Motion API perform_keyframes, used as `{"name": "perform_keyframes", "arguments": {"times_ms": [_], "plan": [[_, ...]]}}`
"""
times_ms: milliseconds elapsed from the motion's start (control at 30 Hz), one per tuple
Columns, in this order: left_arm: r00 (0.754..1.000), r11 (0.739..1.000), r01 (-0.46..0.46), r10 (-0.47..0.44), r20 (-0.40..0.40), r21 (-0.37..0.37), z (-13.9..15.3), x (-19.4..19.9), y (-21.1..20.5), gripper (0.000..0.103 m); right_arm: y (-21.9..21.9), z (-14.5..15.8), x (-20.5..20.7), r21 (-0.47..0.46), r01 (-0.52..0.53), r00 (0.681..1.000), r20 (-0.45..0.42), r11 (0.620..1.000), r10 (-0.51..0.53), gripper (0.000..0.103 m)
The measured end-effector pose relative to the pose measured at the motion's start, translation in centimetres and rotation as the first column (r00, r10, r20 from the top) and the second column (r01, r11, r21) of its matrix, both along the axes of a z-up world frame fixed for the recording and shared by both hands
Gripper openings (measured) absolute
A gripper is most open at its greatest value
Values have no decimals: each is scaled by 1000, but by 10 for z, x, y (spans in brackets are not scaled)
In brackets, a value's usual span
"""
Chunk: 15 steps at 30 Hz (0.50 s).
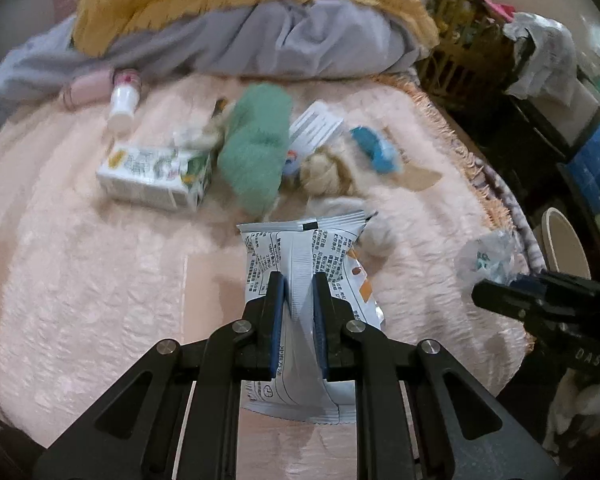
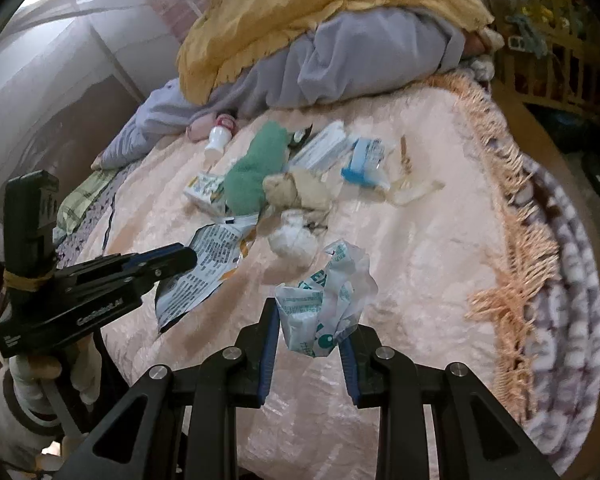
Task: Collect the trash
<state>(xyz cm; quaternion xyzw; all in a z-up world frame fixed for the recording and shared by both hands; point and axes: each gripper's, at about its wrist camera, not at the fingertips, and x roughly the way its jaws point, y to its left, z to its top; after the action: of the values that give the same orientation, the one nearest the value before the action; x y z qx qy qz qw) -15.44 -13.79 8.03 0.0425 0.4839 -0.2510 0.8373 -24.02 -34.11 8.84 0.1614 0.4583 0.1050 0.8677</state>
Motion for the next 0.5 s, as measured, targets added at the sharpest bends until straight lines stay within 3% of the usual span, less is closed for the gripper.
{"name": "perform_keyframes", "arguments": {"times_ms": [67, 167, 233, 300, 500], "plan": [[999, 1000, 5, -6, -48, -22, -12, 3, 2, 18, 4, -8, 3, 2, -9, 1000, -22, 1000, 10, 27], [996, 999, -2, -1, -91, -38, -24, 4, 6, 43, 8, -20, 7, -3, -26, 997, -67, 1000, 26, 27], [997, 999, 2, -6, -82, -46, -22, 2, 8, 46, 8, -26, 8, -27, -26, 995, -95, 999, 23, 28], [996, 999, 12, -16, -83, -53, -21, 1, 10, 59, 5, -28, 9, -19, -23, 994, -106, 1000, 21, 44], [997, 1000, 10, -11, -75, -14, -28, 3, 9, 60, 4, -26, 11, -31, -4, 995, -95, 1000, 1, 52]]}}
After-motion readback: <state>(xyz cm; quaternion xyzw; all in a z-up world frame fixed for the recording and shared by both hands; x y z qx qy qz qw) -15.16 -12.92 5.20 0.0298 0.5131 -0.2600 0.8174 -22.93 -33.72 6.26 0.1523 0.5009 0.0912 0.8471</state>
